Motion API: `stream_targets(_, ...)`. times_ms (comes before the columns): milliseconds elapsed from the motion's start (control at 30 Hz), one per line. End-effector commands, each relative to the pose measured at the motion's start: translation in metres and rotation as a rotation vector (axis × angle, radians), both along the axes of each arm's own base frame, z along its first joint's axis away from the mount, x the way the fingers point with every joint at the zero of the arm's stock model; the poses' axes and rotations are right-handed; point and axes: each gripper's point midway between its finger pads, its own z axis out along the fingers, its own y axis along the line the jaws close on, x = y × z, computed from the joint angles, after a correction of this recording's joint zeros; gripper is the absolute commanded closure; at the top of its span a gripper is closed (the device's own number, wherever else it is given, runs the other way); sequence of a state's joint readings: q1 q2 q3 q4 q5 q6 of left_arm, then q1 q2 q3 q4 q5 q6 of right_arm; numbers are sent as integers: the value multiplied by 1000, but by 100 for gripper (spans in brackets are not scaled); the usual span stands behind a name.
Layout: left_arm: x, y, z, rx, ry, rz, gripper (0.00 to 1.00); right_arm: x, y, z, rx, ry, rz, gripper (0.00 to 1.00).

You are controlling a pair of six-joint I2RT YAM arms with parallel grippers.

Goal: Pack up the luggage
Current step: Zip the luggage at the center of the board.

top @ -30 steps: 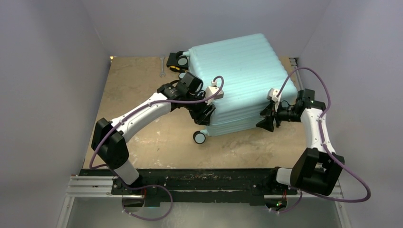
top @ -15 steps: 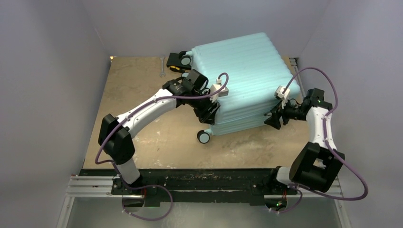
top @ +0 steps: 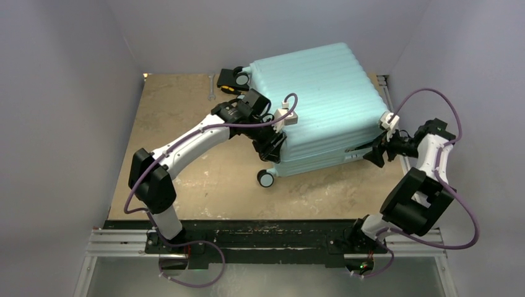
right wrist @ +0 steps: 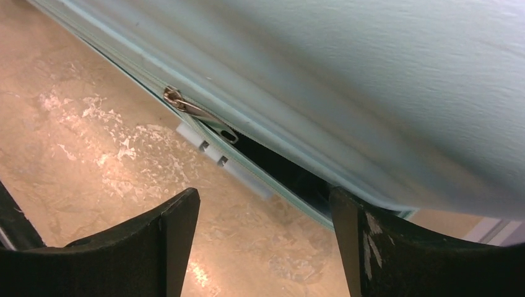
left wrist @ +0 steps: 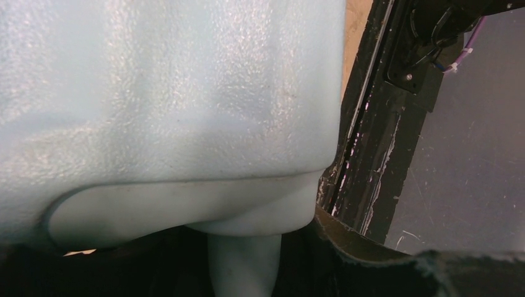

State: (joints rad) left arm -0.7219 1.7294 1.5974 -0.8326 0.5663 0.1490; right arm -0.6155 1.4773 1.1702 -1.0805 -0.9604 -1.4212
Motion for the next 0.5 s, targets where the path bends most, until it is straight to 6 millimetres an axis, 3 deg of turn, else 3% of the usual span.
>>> stream_targets(0,20,-38,92,-321,-231,-120,100,-10,18,8,-26,-121,108,18)
stream_targets(100,14,-41,100,-350,-213,-151,100,-13,27,13,-35,-189,145,11)
stream_targets(267,4,-42,115,-391,-203,-188,100,-8,33,16,-16,-212,172,9)
stream_targets(467,-8,-42,120,-422,-166,-214,100,-7,40,-1,-10,-216,222,10)
